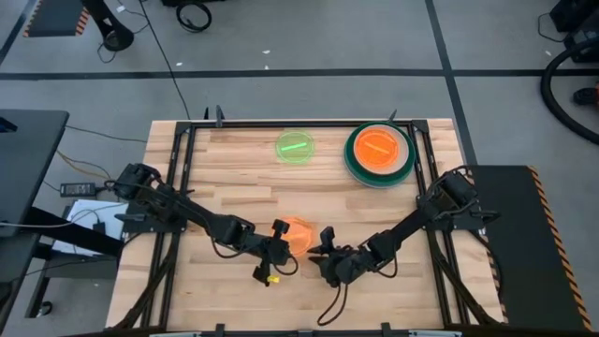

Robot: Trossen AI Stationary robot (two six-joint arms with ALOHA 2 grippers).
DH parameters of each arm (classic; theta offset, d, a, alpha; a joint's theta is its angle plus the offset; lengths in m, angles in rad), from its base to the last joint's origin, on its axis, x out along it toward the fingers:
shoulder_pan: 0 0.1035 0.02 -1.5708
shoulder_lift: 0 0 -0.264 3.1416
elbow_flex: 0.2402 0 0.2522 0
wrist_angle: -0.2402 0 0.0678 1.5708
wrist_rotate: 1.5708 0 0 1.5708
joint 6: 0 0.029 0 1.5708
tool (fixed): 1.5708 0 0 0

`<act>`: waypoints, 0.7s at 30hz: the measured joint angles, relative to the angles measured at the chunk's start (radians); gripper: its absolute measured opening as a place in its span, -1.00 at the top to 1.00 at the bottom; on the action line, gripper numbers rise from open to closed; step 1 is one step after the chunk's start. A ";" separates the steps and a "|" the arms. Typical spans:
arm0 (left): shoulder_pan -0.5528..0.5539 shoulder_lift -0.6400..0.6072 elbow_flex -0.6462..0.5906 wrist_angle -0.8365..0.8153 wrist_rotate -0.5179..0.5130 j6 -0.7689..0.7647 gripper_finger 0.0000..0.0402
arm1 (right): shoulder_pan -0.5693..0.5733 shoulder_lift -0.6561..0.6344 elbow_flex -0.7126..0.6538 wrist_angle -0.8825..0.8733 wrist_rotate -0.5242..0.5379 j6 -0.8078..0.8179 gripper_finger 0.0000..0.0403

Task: Stack plastic plates
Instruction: Stack the left light orange plate on top of the right light orange plate

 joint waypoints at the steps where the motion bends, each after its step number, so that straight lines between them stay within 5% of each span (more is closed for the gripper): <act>1: 0.000 0.000 0.000 0.000 0.001 0.000 0.99 | 0.000 -0.002 0.000 0.004 0.001 0.000 0.40; 21: -0.002 -0.002 0.000 0.003 0.006 -0.009 0.96 | -0.030 -0.006 0.000 0.060 -0.047 -0.040 0.40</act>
